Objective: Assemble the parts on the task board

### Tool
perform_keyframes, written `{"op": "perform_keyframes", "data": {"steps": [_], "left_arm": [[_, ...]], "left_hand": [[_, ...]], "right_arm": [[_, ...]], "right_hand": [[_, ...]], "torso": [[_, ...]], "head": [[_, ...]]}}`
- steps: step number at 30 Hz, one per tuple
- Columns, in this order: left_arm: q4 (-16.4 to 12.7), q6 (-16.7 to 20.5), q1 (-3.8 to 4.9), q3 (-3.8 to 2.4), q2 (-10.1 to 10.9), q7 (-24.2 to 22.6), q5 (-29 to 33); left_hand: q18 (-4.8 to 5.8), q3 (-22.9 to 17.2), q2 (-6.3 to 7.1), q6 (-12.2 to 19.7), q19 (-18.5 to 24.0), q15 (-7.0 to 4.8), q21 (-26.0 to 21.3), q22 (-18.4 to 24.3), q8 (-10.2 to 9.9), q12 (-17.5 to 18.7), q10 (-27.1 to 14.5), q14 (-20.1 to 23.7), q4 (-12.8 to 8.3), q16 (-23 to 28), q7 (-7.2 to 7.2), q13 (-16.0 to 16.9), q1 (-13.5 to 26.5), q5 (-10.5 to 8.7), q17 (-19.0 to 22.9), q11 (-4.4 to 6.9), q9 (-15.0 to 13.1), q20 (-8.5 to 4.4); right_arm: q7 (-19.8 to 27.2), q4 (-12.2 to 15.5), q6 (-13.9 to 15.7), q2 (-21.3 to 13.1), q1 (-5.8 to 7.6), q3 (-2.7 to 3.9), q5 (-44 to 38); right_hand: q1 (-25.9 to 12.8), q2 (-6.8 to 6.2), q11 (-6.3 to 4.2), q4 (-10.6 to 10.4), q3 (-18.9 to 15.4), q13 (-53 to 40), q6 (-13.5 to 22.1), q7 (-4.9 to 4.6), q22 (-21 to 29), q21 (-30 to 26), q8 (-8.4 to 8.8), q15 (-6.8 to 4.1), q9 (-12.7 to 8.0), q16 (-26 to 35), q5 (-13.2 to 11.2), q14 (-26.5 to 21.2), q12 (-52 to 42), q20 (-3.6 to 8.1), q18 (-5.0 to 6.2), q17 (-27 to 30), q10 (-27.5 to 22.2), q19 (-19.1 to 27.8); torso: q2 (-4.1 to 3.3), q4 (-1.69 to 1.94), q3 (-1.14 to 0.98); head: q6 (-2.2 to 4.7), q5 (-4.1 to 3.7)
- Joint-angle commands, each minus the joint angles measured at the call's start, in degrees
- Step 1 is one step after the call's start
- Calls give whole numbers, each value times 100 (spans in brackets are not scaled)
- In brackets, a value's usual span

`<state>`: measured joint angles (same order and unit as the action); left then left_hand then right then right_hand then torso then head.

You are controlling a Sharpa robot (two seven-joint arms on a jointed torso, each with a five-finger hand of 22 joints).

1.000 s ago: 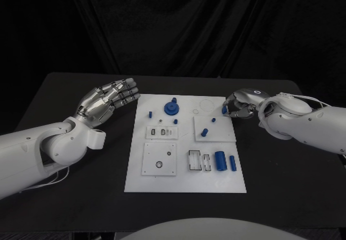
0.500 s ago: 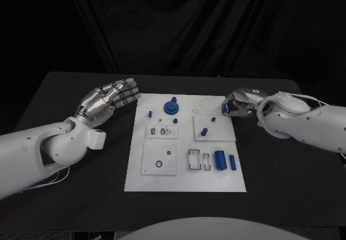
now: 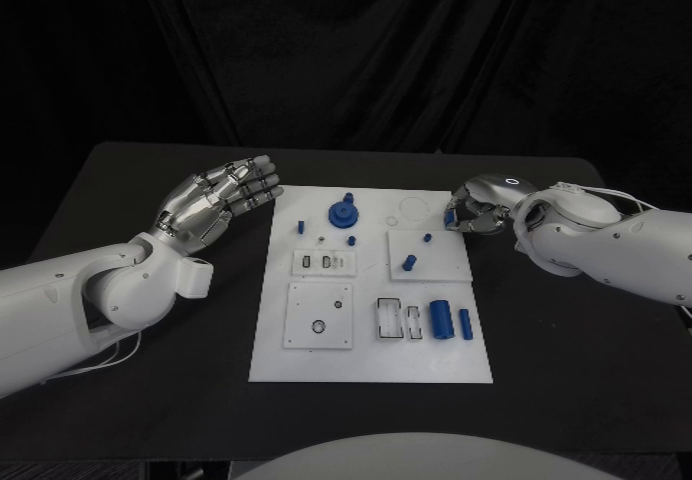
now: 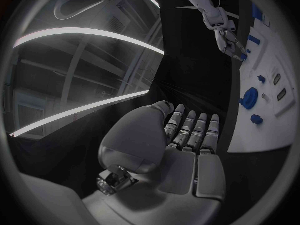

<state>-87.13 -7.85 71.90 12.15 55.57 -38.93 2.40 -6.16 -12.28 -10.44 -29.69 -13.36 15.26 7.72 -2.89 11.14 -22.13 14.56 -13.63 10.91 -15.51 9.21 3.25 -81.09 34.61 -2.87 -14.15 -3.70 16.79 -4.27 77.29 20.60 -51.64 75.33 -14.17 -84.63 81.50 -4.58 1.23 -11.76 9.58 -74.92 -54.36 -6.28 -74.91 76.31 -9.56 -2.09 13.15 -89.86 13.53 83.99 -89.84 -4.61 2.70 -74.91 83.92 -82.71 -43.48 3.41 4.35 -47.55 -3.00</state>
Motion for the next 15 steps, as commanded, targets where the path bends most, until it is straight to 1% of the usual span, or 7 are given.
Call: {"op": "perform_keyframes", "data": {"steps": [1, 3, 4, 7, 8, 12, 15], "left_arm": [[-2, -95, -14, -5, -11, -288, 9], [-1, -95, -18, -5, -10, -286, 9], [-2, -95, -20, -5, -9, -285, 9], [-4, -92, -24, -5, -4, -283, 9], [-5, -91, -26, -5, -2, -282, 9], [-4, -88, -30, -5, 6, -279, 9], [-9, -83, -33, -5, 14, -278, 9]], "left_hand": [[104, -28, -7, -10, -1, 28, -9, 5, 13, -2, -10, 13, -10, -27, 152, 1, 44, 19, -3, -26, -4, -8], [104, -28, -7, -10, -1, 28, -9, 5, 13, -2, -10, 13, -10, -27, 152, 1, 44, 19, -3, -26, -4, -8], [104, -28, -7, -10, -1, 28, -9, 5, 13, -2, -10, 13, -10, -27, 152, 1, 44, 19, -3, -26, -4, -8], [106, -45, -6, -5, 3, 27, -12, 6, 11, 3, -18, 23, -8, -23, 156, 0, 53, 17, -2, -23, -3, -9], [106, -45, -6, -5, 3, 27, -12, 6, 11, 3, -18, 23, -8, -23, 156, 0, 53, 17, -2, -23, -3, -9], [106, -45, -6, -5, 3, 27, -12, 6, 11, 3, -18, 23, -8, -23, 156, 0, 53, 17, -2, -23, -3, -9], [106, -45, -6, -5, 3, 27, -12, 6, 11, 3, -18, 23, -8, -23, 156, 0, 53, 17, -2, -23, -3, -9]], "right_arm": [[-17, 1, 93, -4, -17, 3, -11], [-5, 5, 149, -6, -17, 3, -11], [4, 11, 211, -11, -17, 3, -11], [34, 38, 465, -21, -16, 8, -11], [46, 52, 545, -24, -16, 11, -11], [77, 141, 803, -49, -14, 31, -11], [83, 277, 921, -91, -7, 52, -11]], "right_hand": [[45, 18, 37, 45, -4, -1508, -60, -9, -1064, -18, -104, 21, 80, -14, 110, 601, -16, 16, 64, -1509, 608, 25], [57, 42, 35, 73, -8, -1508, -91, 9, -1064, -24, -214, 19, 169, -14, 200, 601, -16, 19, 65, -1509, 608, 25], [61, 48, 35, 81, -9, -1508, -90, 12, -1063, -28, -240, 18, 192, -14, 224, 601, -16, 19, 65, -1509, 608, 26], [87, 78, 30, 118, 0, -1508, -86, 27, -1062, -37, -354, 13, 295, -14, 357, 601, -16, 23, 67, -1509, 608, 27], [89, 81, 30, 122, 1, -1508, -83, 28, -1063, -36, -365, 13, 306, -14, 371, 601, -16, 24, 66, -1509, 608, 26], [129, 100, 26, 183, 54, -1508, -9, 31, -1068, -32, -520, 8, 467, -14, 844, 601, -16, 33, 64, -1509, 608, 16], [134, 106, 25, 204, 95, -1508, 22, 40, -1071, -27, -607, 4, 555, -14, 1024, 601, -16, 33, 62, -1509, 608, 8]], "torso": [[-1, 0, -1], [0, -3, -2], [0, -3, -2], [-1, -3, -1], [-1, -3, -1], [-1, -3, -2], [0, -3, -2]], "head": [[-1, 2], [-2, 3], [-2, 3], [-4, 12], [-5, 19], [-10, 24], [-12, 34]]}}
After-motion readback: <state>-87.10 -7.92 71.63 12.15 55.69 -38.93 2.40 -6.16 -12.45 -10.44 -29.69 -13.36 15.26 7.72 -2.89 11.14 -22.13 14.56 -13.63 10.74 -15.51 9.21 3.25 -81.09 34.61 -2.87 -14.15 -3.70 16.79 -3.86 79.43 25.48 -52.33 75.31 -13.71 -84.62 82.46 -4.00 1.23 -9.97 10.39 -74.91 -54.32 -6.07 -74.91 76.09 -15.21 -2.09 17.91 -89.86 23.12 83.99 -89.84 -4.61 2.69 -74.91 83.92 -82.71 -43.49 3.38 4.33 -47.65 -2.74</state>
